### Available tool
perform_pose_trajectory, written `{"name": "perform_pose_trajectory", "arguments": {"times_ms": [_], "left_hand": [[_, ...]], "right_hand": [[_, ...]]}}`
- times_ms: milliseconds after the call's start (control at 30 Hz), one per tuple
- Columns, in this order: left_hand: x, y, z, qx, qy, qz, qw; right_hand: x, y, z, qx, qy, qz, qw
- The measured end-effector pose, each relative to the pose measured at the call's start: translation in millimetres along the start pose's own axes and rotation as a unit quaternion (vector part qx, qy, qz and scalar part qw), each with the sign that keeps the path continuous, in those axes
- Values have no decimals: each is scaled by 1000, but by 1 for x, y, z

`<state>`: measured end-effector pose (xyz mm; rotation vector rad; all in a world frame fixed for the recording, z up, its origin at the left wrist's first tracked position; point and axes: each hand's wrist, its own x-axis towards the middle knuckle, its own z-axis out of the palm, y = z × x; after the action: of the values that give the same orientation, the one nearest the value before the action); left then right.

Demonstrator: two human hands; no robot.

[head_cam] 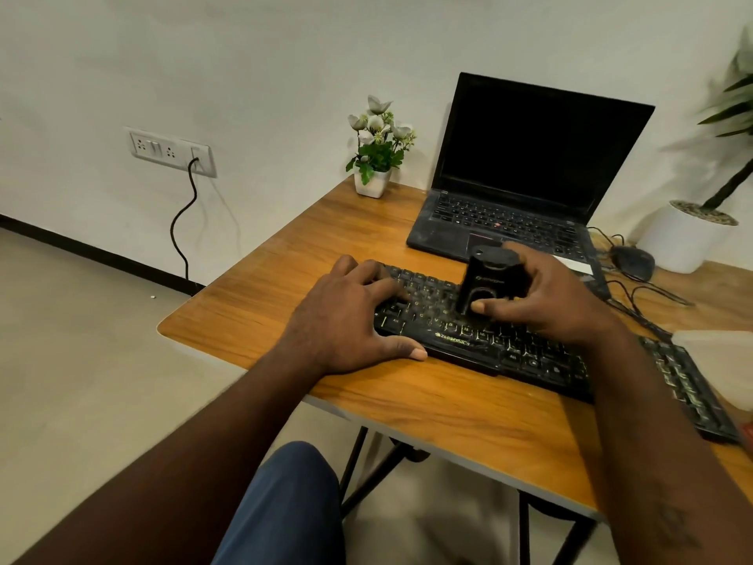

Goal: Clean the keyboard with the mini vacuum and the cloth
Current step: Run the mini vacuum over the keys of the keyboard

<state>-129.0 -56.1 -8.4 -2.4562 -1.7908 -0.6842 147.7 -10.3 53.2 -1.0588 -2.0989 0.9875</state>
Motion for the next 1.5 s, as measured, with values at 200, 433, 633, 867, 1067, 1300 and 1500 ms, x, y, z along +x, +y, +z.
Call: {"name": "perform_pose_trajectory", "arguments": {"times_ms": [200,433,633,867,1067,1300,1500], "left_hand": [[-1,0,0,9,5,-2,1000],[0,0,0,-10,-4,-10,1000],[0,-2,2,-14,2,-4,1000],[0,-2,0,-11,-1,-5,1000],[0,-1,0,-8,-3,-4,1000],[-1,-1,0,-6,1,-5,1000],[-1,-1,0,-6,4,-3,1000]], "right_hand": [[18,-4,42,-75,33,-56,995],[-6,7,-17,-16,19,40,999],[3,7,-2,-25,5,11,1000],[12,10,6,-68,56,-13,996],[10,14,7,-72,92,-11,993],[11,15,8,-45,24,-12,999],[13,16,9,-50,70,-4,996]]}}
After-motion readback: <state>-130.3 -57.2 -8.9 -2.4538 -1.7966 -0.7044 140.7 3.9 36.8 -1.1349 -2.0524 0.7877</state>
